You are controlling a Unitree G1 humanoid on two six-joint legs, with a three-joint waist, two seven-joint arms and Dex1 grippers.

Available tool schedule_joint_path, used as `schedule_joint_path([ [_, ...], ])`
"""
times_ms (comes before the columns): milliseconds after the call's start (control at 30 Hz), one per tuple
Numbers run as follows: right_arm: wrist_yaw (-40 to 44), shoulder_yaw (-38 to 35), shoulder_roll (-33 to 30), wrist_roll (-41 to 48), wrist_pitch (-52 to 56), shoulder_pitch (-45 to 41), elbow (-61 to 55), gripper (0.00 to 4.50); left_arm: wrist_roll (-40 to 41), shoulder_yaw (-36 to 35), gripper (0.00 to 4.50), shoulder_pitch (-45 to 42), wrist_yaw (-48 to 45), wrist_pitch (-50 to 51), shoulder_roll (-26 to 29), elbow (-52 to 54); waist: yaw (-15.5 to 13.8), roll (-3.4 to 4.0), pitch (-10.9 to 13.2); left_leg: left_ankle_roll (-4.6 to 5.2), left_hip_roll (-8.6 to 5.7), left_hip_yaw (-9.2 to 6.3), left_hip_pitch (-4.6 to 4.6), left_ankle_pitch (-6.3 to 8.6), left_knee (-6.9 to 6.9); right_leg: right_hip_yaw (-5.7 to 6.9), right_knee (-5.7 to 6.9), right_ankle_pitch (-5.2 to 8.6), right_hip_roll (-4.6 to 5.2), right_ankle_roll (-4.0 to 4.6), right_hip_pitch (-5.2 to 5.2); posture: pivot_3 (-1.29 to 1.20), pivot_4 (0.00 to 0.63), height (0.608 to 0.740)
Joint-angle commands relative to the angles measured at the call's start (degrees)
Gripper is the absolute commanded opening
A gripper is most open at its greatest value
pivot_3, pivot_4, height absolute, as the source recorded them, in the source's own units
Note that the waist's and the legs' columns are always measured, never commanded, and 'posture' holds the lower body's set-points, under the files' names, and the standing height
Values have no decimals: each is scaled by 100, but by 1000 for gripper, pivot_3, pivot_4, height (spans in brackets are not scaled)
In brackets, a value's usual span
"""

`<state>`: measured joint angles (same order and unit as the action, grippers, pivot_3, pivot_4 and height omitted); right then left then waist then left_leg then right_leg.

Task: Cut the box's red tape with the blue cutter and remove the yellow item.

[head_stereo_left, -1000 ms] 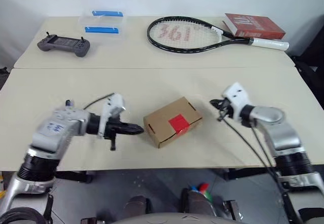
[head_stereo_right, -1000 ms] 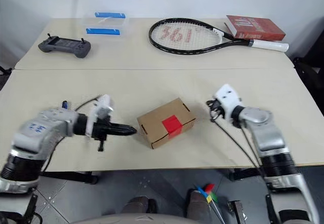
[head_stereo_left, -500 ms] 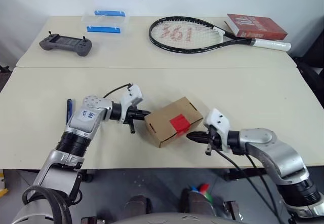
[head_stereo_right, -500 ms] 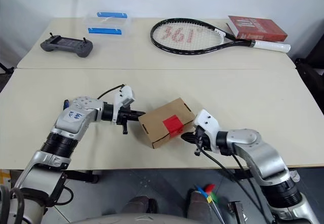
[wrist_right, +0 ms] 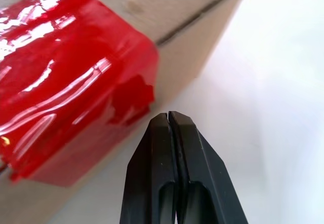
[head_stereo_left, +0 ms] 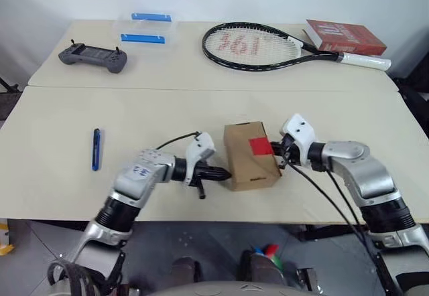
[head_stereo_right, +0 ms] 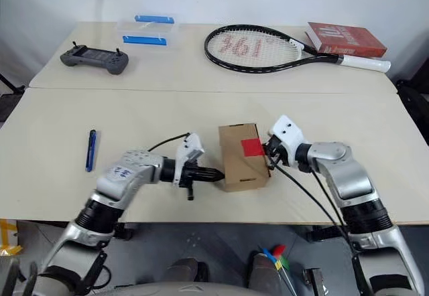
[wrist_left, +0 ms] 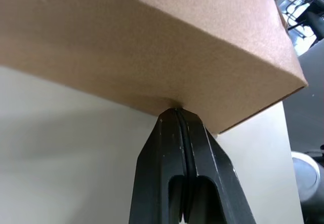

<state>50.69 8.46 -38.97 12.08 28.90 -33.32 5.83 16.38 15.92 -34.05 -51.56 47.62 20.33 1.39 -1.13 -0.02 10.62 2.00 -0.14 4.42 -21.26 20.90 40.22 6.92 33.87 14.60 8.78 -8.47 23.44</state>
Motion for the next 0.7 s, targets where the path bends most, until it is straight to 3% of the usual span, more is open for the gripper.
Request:
schedule_joint_path([
  [33, 256, -21, 107, -77, -591, -235, 409, 40, 72, 130, 0, -109, 130, 23, -205, 282, 20, 0, 0, 0, 1, 1, 0, 0, 0, -1, 0, 0, 0, 0, 0, 0, 150, 740],
  [467, 714, -210, 375, -293, -1902, -562, 1756, 40, 235, -20, 0, 115, 22, 86, 160, 648, 121, 1, 0, -1, 3, -43, 2, 0, 0, -4, -1, 0, 0, 0, -1, 0, 150, 740],
  [600, 1201, -854, -248, 175, -1875, -482, 1648, 40, 920, -1348, 0, 268, -597, -166, 1156, 1092, 138, 27, 15, -3, 9, -48, -3, 0, 0, -4, 0, 0, 0, 2, 7, 0, 150, 740],
  [700, 1930, -1471, -611, 1150, -1404, 82, 708, 580, 1427, -2642, 548, 850, -997, -602, 1879, 1322, 130, 38, 20, -6, 33, -55, -4, 1, -10, 0, -5, 0, 1, 2, 8, 0, 150, 740],
])
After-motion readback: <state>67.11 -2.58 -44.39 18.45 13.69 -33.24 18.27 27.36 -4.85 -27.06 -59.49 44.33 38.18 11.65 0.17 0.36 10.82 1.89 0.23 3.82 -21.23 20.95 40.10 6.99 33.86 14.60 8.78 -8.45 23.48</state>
